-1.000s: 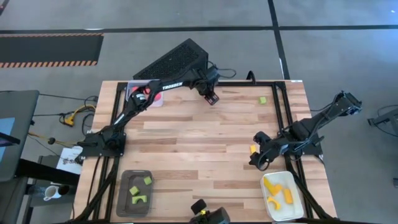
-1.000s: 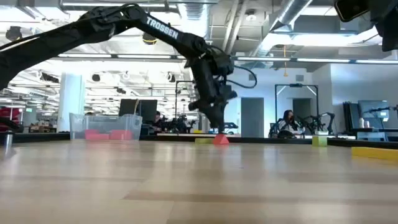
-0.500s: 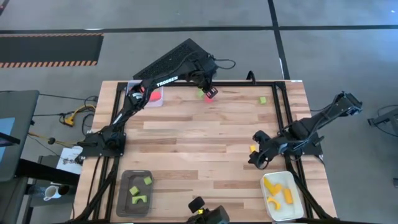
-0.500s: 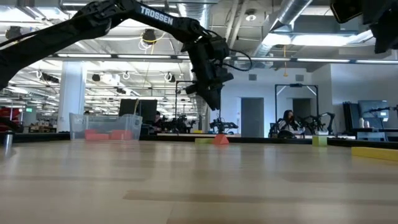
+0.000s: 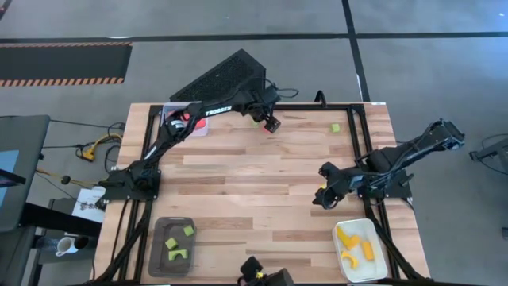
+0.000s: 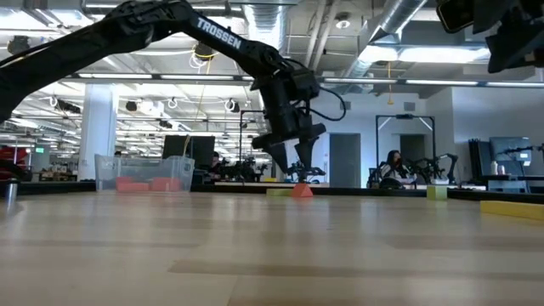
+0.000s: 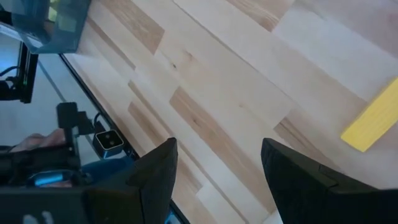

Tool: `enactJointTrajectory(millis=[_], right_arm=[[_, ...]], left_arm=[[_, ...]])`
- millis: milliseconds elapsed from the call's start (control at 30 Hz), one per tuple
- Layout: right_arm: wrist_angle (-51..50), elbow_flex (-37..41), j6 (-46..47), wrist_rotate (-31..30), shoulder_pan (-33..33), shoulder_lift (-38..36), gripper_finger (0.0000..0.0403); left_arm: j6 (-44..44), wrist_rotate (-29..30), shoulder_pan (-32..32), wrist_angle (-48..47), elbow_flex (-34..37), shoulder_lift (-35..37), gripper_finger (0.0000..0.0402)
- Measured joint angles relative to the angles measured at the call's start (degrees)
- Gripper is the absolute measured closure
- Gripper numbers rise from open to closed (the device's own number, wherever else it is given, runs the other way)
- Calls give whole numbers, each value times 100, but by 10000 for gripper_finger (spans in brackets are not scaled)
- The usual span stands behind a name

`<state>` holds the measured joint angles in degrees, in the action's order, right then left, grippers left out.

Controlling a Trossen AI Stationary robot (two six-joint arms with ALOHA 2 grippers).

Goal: Sort & place blocks by color
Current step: Put the orange block into the white transparent bin

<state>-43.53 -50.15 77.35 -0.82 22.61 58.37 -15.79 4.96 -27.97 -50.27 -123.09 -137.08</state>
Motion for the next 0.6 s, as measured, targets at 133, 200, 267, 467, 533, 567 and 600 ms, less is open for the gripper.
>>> enactJointTrajectory(millis=[133, 200, 267, 467, 533, 567, 600], right_arm=[[10, 0, -66, 134, 0, 0, 148], [33, 0, -88, 191, 0, 0, 148], [30, 0, -100, 250, -31, 0, 148], [33, 0, -219, 276, -102, 0, 148], [31, 0, -263, 375, -143, 0, 148], [29, 0, -284, 419, -159, 0, 148], [32, 0, -285, 443, -182, -2, 148]], left_arm=[[-276, -252, 2, 356, 299, 16, 52], [-440, -435, 7, 421, 400, 2, 45], [-463, -443, 7, 695, 558, 13, 43], [-449, -584, -15, 1017, 712, -20, 42], [-388, -743, -30, 1203, 684, -125, 42], [-344, -784, -44, 1070, 672, -161, 42], [-327, -778, -46, 1077, 652, -198, 42]])
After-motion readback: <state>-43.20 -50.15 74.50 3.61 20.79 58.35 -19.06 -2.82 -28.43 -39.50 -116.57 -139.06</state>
